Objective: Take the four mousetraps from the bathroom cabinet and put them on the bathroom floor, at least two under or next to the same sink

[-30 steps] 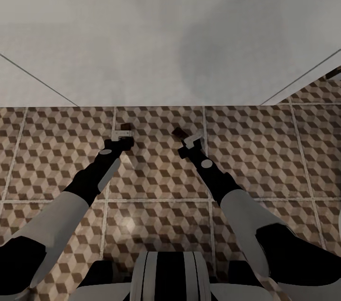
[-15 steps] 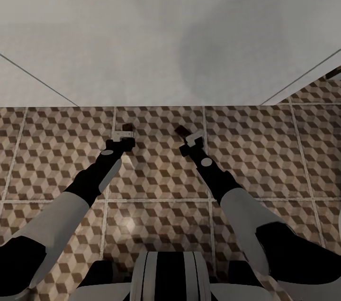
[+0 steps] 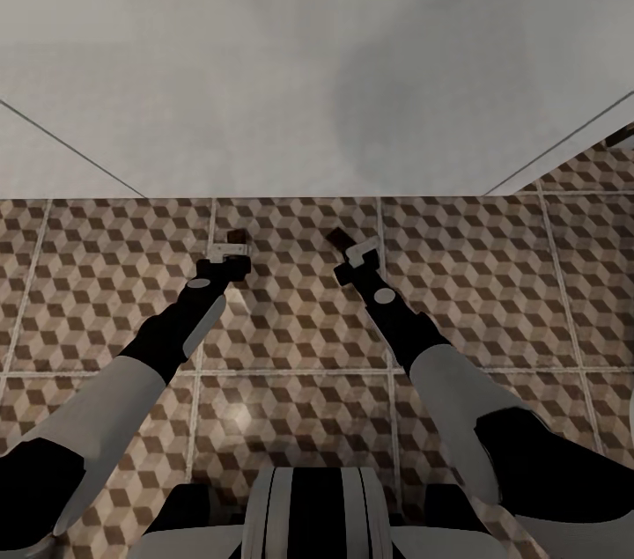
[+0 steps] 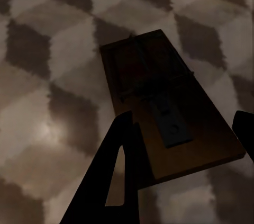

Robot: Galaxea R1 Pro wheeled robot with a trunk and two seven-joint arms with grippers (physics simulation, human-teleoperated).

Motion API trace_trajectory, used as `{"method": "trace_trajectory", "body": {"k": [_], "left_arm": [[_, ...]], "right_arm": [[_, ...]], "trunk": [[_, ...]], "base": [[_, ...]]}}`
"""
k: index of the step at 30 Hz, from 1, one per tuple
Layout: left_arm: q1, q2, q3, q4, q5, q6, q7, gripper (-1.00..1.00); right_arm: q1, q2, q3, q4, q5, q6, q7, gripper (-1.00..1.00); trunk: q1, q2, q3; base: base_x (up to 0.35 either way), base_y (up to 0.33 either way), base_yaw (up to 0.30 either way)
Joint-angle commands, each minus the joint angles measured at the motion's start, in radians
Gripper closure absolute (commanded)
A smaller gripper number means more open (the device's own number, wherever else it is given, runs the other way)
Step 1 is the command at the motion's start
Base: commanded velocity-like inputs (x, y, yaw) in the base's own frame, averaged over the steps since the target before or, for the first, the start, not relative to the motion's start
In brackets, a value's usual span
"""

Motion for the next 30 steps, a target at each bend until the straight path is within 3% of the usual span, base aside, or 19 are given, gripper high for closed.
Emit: {"method": "trace_trajectory", "body": {"k": [1, 30], "left_arm": [[-0.001, 0.002, -0.007, -0.002, 0.008, 0.004, 0.014, 1.0], [0.0, 0.0, -0.007, 0.002, 0.009, 0.004, 0.015, 1.0]], "right_arm": [[-0.001, 0.0, -0.001, 0.0, 0.008, -0.002, 0.0, 1.0], [-0.013, 0.0, -0.001, -0.007, 0.011, -0.002, -0.018, 1.0]], "trunk": [[0.0, 0.0, 0.0], [0.0, 0.0, 0.0]], "base": [[0.0, 0.0, 0.0], [0.0, 0.0, 0.0]]}}
